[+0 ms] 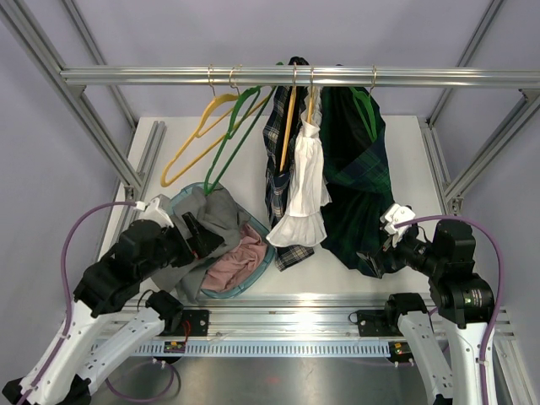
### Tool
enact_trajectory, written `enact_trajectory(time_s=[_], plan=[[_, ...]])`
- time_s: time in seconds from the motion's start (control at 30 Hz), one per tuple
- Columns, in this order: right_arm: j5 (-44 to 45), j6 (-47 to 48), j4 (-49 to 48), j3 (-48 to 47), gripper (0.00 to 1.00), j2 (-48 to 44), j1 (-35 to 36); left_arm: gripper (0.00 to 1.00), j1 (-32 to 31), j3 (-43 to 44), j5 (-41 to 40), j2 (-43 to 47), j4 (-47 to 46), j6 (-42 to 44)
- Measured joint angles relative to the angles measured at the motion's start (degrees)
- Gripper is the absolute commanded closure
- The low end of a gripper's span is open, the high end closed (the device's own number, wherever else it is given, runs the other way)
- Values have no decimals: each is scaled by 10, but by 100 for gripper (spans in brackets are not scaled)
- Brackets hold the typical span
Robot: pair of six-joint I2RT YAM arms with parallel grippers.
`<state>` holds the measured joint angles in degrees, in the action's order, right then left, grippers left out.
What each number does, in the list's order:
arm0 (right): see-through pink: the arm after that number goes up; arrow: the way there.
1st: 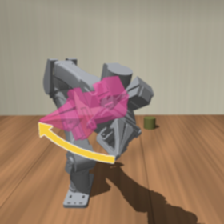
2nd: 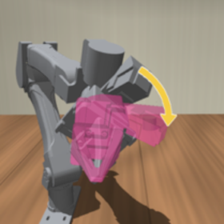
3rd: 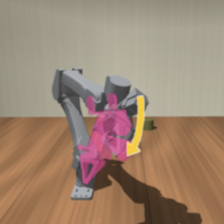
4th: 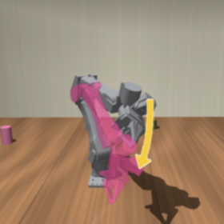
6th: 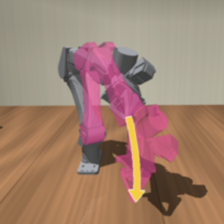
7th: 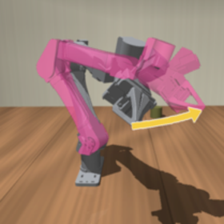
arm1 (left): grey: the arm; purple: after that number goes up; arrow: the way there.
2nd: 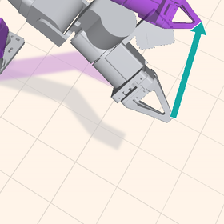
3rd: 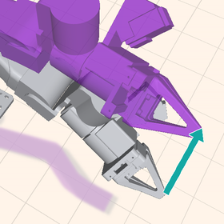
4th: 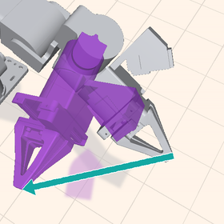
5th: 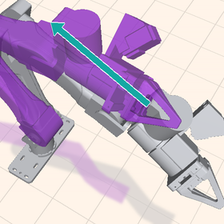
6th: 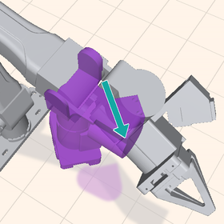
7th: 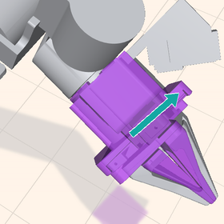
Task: Remove the skirt from the hanger
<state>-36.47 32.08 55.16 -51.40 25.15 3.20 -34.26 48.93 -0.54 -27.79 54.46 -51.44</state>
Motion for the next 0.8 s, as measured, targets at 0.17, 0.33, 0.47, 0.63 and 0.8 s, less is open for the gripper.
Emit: enact_trajectory(time_s=[0.17,0.33,0.47,0.63,0.8], plan=[[15,-9,4,-8,0,2,0,1,0,26,39,8,1,49],[14,-19,10,-39,1,8,0,1,0,47,71,36,7,103],[8,-33,14,-72,1,17,0,1,0,75,92,69,10,155],[15,-75,12,-98,0,26,-1,1,0,97,106,106,9,206],[50,-123,0,-106,1,36,-8,1,0,106,98,133,-9,260]])
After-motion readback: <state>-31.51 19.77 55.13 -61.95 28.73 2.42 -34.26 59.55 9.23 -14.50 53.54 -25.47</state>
